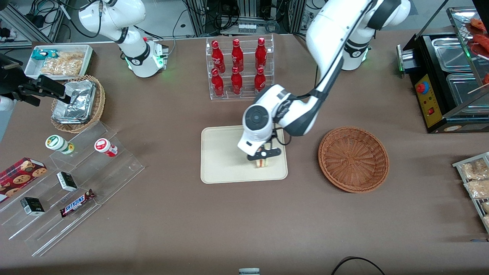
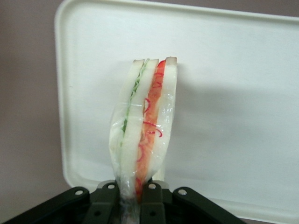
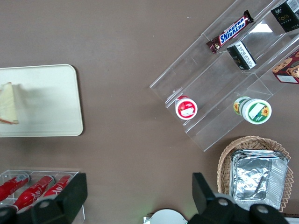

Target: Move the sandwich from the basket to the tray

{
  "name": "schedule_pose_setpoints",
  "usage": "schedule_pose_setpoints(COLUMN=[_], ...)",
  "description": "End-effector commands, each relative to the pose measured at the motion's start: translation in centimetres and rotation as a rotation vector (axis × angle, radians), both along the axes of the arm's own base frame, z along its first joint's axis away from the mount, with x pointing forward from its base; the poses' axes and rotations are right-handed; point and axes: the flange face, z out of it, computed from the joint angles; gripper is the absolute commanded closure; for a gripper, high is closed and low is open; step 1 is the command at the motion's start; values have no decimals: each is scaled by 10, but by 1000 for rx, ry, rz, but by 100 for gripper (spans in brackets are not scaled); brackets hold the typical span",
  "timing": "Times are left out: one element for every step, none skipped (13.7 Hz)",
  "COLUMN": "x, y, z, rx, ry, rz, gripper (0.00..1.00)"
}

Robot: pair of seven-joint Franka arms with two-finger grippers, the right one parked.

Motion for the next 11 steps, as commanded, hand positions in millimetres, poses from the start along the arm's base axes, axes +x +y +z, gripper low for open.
schedule_pose_setpoints(x=[2, -1, -5, -6, -8, -8, -7, -10, -10, -8, -5], y=[-29, -34, -38, -39, -41, -41, -40, -40, -40, -40, -40], z=[-8, -12, -14, -13, -12, -11, -11, -12, -11, -5, 1], rx=[-11, -8, -7, -8, -8, -8, -8, -2, 0, -8, -16], ry=[-12, -10, -8, -9, -9, -9, -9, -12, -15, -20, -28], rz=[20, 21, 20, 18, 15, 13, 13, 6, -1, -6, -5], gripper=[90, 90, 90, 90, 89, 81, 32, 0, 0, 0, 0])
